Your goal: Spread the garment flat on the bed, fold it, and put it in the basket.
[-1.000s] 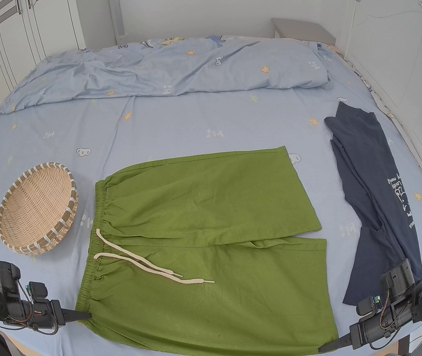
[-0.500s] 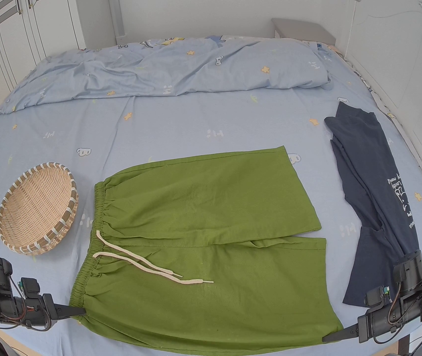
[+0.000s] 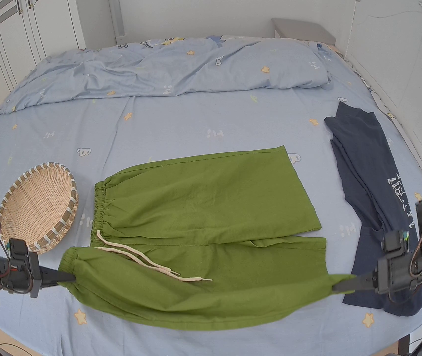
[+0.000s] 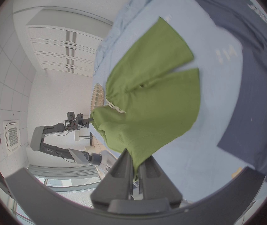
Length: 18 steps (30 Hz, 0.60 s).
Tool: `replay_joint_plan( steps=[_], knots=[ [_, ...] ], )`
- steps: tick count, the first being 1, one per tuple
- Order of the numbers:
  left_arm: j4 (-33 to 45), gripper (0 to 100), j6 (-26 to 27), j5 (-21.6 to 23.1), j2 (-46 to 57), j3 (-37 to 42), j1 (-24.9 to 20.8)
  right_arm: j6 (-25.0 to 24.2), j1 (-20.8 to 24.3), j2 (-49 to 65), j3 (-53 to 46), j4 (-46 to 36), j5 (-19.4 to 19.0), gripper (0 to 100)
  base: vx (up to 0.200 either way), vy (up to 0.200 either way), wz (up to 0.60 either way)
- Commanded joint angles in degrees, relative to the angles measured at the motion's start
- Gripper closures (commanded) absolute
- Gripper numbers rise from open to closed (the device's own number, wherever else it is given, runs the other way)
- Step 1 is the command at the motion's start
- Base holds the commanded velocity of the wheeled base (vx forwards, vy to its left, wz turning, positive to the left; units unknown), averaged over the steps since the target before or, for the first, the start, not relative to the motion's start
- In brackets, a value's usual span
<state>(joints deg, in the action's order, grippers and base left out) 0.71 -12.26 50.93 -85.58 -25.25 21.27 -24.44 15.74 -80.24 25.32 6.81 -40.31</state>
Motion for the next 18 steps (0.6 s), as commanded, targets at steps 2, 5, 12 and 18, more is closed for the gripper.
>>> replay_joint_plan(
  steps=[2, 5, 12, 18],
  knots=[
    [11.25, 100, -2.41, 0.13, 0.41, -16.50, -2.55, -0.61, -1.68, 4.92, 16.25, -8.66, 0.24, 100, 0.000, 0.000, 0.00],
    [12.65, 100, -5.67, 0.22, -2.14, -21.86, -3.78, -0.61, -2.03, 1.40, 21.00, -9.71, 0.24, 100, 0.000, 0.000, 0.00],
    [14.23, 100, -9.53, 0.04, -8.90, -31.44, -5.89, -0.69, -3.17, -6.07, 32.51, -12.88, 0.32, 100, 0.000, 0.000, 0.00],
    [22.58, 100, -10.15, -0.22, -14.35, -42.69, -6.77, -0.69, -5.81, -10.73, 40.86, -14.90, 0.32, 100, 0.000, 0.000, 0.00]
  ],
)
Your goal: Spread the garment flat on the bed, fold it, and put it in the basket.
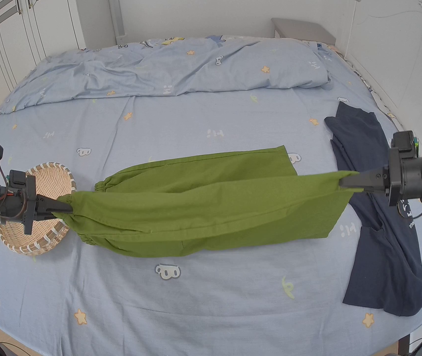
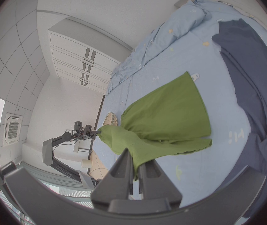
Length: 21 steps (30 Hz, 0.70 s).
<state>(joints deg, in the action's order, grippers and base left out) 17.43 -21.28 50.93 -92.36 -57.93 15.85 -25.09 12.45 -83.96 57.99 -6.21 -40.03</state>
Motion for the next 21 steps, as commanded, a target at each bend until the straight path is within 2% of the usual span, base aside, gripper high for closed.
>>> replay_joint_plan(
  steps=[1, 9, 17, 21],
  knots=[
    [7.26, 100, -1.13, -0.22, -8.72, -12.03, -1.52, -0.05, -2.60, -7.89, 9.69, -2.41, 0.04, 100, 0.000, 0.000, 0.00],
    [15.09, 100, -0.69, -0.66, -15.66, -23.90, -2.75, 0.04, -2.78, -15.01, 21.11, -6.98, 0.31, 100, 0.000, 0.000, 0.00],
    [14.38, 100, -0.42, -0.66, -17.95, -25.04, -1.79, 0.04, -3.04, -20.11, 30.95, -12.52, 0.66, 100, 0.000, 0.000, 0.00],
    [14.30, 100, -0.34, -0.66, -19.70, -26.36, -1.87, 0.13, -2.78, -23.09, 33.33, -12.78, 2.59, 100, 0.000, 0.000, 0.00]
  ],
)
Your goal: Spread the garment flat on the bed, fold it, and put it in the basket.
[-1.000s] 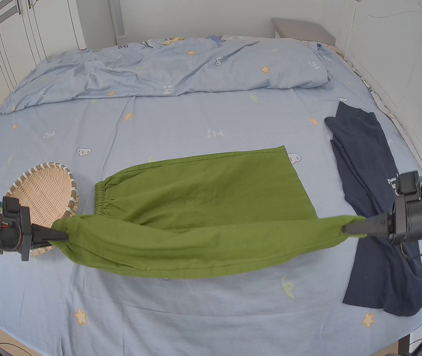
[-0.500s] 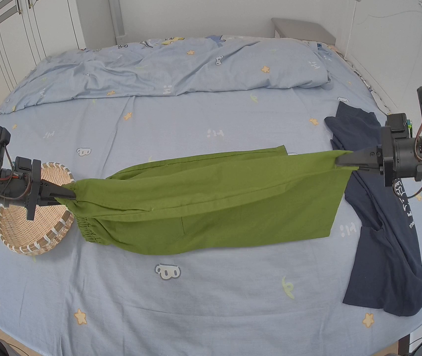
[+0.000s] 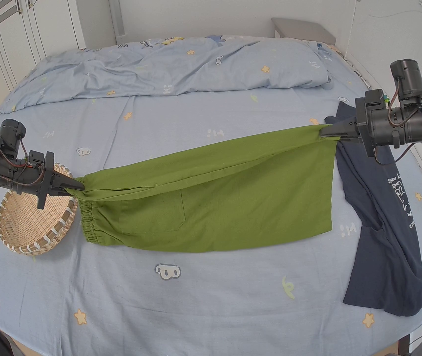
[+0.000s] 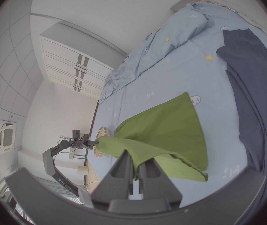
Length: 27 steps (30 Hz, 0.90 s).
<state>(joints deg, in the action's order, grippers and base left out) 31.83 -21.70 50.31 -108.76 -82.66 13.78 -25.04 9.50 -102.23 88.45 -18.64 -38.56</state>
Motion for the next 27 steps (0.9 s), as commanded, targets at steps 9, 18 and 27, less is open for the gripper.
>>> replay_joint_plan(
  steps=[9, 18, 27],
  knots=[
    [-0.36, 100, 1.84, -0.04, -4.35, -4.00, 0.55, 2.72, -1.41, -8.78, 3.30, 6.77, 1.64, 100, 0.000, 0.000, 0.00],
    [-2.30, 100, 3.15, 0.05, -4.44, -3.56, 0.46, 2.72, -1.76, -12.64, 4.27, 13.98, 1.47, 100, 0.000, 0.000, 0.00],
    [-2.83, 100, 3.07, 0.05, -5.23, -3.64, 0.46, 4.03, -2.38, -16.16, 5.68, 14.95, 1.47, 100, 0.000, 0.000, 0.00]
  ],
)
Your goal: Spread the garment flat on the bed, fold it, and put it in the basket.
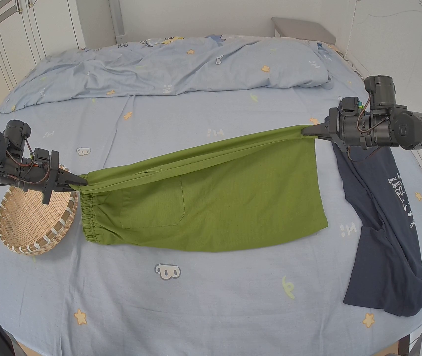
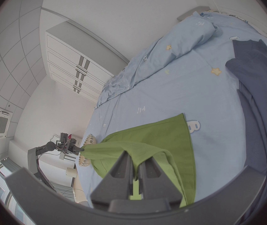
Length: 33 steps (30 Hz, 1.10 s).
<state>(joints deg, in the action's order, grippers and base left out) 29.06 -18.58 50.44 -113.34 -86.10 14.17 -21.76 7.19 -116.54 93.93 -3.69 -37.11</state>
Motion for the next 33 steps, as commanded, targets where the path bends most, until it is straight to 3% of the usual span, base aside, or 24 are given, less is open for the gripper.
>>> replay_joint_plan(
  steps=[1, 12, 13, 14, 27, 33],
  knots=[
    [-0.06, 100, -0.05, -0.08, -0.66, -0.21, 0.07, 0.75, -0.07, -1.85, 0.20, 0.00, 0.02, 100, 0.000, 0.000, 0.00],
    [-0.06, 100, 0.03, -0.08, -1.19, -0.47, -0.02, 1.46, 0.37, -4.48, 1.52, 1.76, -0.07, 100, 0.000, 0.000, 0.00],
    [-0.06, 0, 0.03, -0.08, -1.19, -0.47, -0.02, 1.37, 0.37, -4.48, 1.61, 1.85, -0.16, 100, 0.000, 0.000, 0.00],
    [-0.06, 0, 0.03, 0.00, -1.10, -0.47, -0.10, 1.37, 0.45, -4.66, 1.61, 1.85, -0.07, 0, 0.000, 0.000, 0.00],
    [-0.06, 0, -0.23, 0.18, -0.22, 0.32, -2.65, 1.63, 0.98, -5.01, -0.76, 1.76, -0.33, 0, 0.000, 0.000, 0.00],
    [-1.55, 0, -0.76, 0.36, 0.48, 2.17, -4.50, 1.55, 1.25, -0.79, -7.18, 1.85, -0.33, 0, 0.000, 0.000, 0.00]
  ],
)
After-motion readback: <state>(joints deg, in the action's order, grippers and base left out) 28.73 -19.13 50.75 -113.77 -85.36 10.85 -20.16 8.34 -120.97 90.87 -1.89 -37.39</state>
